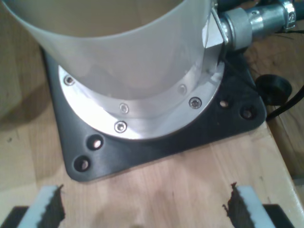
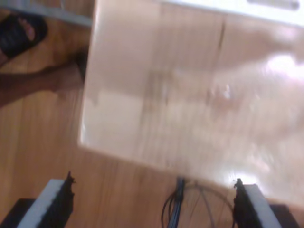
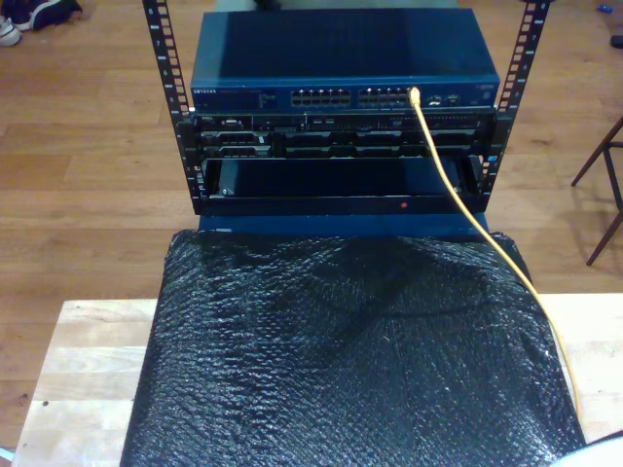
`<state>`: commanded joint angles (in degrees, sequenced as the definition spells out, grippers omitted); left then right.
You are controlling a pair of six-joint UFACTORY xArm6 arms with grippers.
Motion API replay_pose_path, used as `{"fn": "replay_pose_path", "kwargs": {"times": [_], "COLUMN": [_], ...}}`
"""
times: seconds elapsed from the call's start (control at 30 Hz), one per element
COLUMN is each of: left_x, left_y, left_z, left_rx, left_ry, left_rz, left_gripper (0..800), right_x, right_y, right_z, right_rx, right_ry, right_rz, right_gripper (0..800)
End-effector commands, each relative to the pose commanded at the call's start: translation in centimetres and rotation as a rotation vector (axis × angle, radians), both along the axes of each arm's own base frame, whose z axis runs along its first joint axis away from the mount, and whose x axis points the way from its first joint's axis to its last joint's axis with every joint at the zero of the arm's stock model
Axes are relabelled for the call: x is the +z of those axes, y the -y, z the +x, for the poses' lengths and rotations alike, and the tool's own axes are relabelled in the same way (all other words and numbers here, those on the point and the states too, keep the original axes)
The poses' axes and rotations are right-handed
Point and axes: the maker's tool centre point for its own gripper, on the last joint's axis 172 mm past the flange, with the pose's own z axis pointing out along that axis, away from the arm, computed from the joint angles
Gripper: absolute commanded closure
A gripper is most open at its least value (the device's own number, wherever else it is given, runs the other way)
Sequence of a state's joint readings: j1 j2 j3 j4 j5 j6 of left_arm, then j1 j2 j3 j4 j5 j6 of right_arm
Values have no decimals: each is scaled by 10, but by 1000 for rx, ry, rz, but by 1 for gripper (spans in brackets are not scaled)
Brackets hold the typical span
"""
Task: Grab the cable and plug it in
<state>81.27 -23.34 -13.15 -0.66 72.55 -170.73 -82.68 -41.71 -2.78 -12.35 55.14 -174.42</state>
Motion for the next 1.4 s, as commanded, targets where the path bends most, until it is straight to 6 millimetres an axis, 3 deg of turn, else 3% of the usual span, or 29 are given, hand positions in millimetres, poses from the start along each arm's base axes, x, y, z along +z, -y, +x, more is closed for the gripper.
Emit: {"fn": "replay_pose_path", "kwargs": {"times": [0.3, 1.4], "left_x": [0, 0], "left_y": [0, 0], "left_z": [0, 0], "left_rx": [0, 0], "left_ry": [0, 0], "left_rz": [0, 0], "left_gripper": [0, 0], "right_x": [-19, -24], "right_y": [-25, -20], "right_z": [29, 28], "right_rx": [-145, -110], "right_ry": [128, 144], "right_rz": [94, 53], "right_gripper": [0, 0]}}
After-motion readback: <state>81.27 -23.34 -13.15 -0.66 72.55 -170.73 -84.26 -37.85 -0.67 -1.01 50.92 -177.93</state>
